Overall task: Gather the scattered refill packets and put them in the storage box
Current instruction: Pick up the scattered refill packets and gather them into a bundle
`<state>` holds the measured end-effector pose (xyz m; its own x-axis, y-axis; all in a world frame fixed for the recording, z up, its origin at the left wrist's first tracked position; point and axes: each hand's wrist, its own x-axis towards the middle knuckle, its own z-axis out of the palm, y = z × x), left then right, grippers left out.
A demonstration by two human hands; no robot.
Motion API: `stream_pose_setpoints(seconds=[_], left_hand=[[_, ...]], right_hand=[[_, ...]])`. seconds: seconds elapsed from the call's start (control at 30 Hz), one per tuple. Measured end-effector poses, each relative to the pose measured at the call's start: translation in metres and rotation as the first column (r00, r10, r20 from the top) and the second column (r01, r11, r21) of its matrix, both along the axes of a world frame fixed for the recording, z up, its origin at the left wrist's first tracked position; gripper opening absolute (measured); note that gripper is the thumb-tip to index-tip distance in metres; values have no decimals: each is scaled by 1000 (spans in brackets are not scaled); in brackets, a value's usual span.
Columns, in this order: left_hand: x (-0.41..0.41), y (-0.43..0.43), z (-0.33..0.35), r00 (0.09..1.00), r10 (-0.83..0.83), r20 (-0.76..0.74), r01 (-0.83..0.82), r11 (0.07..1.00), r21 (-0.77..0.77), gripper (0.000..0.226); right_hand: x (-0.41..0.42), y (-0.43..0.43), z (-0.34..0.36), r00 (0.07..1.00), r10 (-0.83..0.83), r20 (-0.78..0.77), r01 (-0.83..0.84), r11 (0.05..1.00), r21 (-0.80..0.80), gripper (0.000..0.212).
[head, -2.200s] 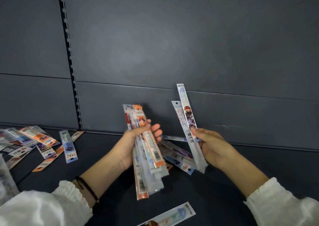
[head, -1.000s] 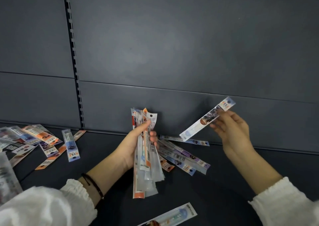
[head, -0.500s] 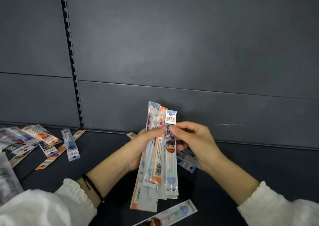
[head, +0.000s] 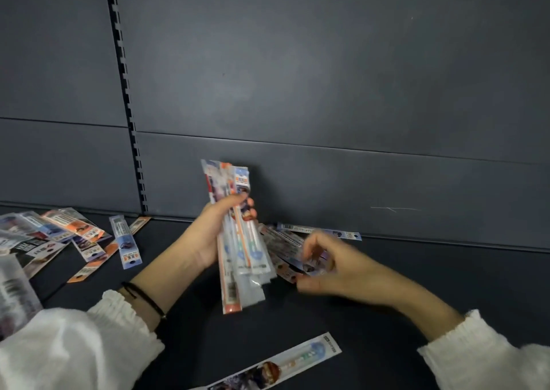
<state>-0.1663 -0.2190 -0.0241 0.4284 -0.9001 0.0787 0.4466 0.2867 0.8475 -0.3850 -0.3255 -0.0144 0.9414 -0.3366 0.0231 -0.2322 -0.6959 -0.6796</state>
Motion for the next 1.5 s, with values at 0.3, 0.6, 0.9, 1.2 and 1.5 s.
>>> stream_pose_setpoints(seconds=[0.3, 0.6, 0.9, 1.2, 1.5], left_hand=[[15, 2, -6, 997, 71, -22, -71, 997, 37, 16], [12, 3, -3, 988, 148, -37, -145, 987, 69, 13], [11, 7, 0, 977, 196, -83, -193, 980, 42, 13], [-5, 6, 3, 995, 95, -16, -95, 993, -63, 30], [-39, 5, 5, 993, -105, 58, 105, 994, 18, 27]], right_hand=[[-2, -11, -14, 976, 116, -187, -174, 927, -332, 62], [-5, -16, -13, 965, 158, -211, -220, 925, -311, 52], [-1, -36, -13, 993, -109, 43, 117, 955, -272, 9], [-4, -32, 5, 809, -487, 330, 249, 792, 558, 9], [23, 20, -16, 931, -291, 219, 75, 742, 666, 9]])
